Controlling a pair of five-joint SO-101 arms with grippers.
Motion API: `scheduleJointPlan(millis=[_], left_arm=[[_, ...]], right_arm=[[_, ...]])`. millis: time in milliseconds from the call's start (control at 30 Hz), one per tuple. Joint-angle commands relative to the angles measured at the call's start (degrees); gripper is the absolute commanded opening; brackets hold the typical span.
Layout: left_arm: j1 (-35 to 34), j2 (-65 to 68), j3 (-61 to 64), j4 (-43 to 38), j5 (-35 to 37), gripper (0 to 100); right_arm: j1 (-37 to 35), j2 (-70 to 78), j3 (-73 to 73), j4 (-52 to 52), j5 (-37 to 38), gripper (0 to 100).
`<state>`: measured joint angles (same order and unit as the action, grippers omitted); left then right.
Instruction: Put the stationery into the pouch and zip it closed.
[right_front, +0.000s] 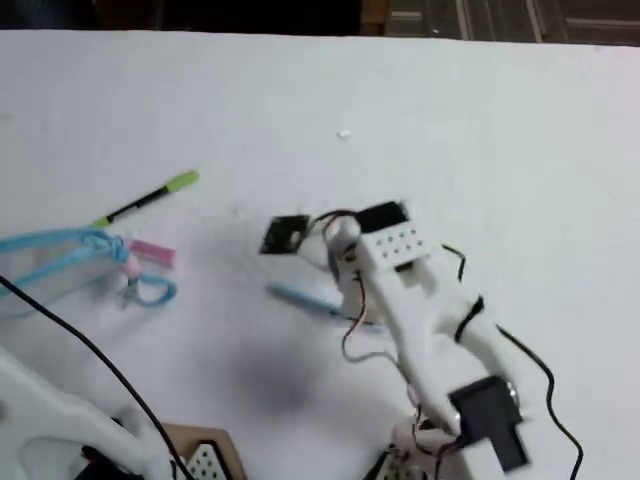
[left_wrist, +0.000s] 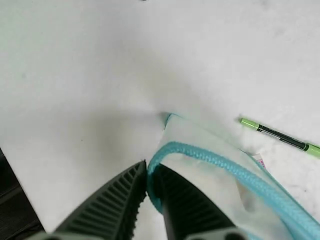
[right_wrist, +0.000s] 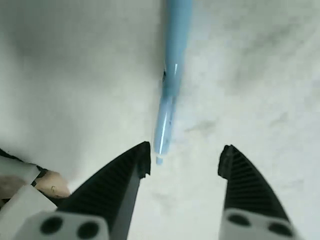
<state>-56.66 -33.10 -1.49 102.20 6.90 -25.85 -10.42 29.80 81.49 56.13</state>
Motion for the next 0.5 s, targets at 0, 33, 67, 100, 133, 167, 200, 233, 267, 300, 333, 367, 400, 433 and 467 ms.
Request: scheduleJointPlan(millis=[0,33,67,100,133,167,200,233,267,300,333,367,400,433,467], left_arm=[[0.4,0.57,0.09,0.09,-0.35,2],[0.4,0.57,0.09,0.09,-0.35,2],[0.4,0.57,0.09,0.09,-0.35,2],[0.4,0.57,0.09,0.09,-0.35,2],[0.4,0.57,0.09,0.09,-0.35,2],[0.4,0.57,0.09,0.09,-0.35,2],[0.4,0.57,0.09,0.09,-0.35,2],[0.4,0.57,0.09,0.09,-0.35,2],[0.31,0.57,0.09,0.09,-0.35,2],[0.31,0.57,0.09,0.09,-0.35,2],[0.31,0.57,0.09,0.09,-0.35,2],[0.22,0.57,0.09,0.09,-0.44,2],[0.13,0.57,0.09,0.09,-0.44,2],[0.13,0.57,0.09,0.09,-0.44,2],[0.13,0.57,0.09,0.09,-0.44,2]], right_arm=[[-8.04,-2.42,-2.02,-0.22,-0.35,23.0],[-10.24,-1.45,-3.52,-0.48,-2.02,23.1],[-12.0,-0.13,-5.27,-1.45,-3.78,23.1],[-13.14,1.63,-7.3,-2.68,-5.27,23.1],[-13.93,3.65,-9.41,-3.91,-6.42,23.1],[-14.37,6.29,-11.78,-5.23,-7.3,23.1],[-14.46,9.36,-14.33,-6.37,-8.0,23.1],[-14.55,12.79,-17.14,-6.99,-8.62,23.1],[-14.55,16.48,-20.22,-7.16,-9.14,23.0],[-14.46,20.35,-23.12,-7.08,-9.76,23.0],[-14.46,24.4,-26.11,-6.81,-10.29,23.0],[-14.46,28.18,-28.75,-6.64,-11.08,23.0],[-14.46,31.96,-31.56,-6.11,-11.87,23.0],[-14.73,35.38,-34.02,-5.76,-12.66,23.0],[-14.9,38.29,-36.13,-5.58,-13.45,23.0]])
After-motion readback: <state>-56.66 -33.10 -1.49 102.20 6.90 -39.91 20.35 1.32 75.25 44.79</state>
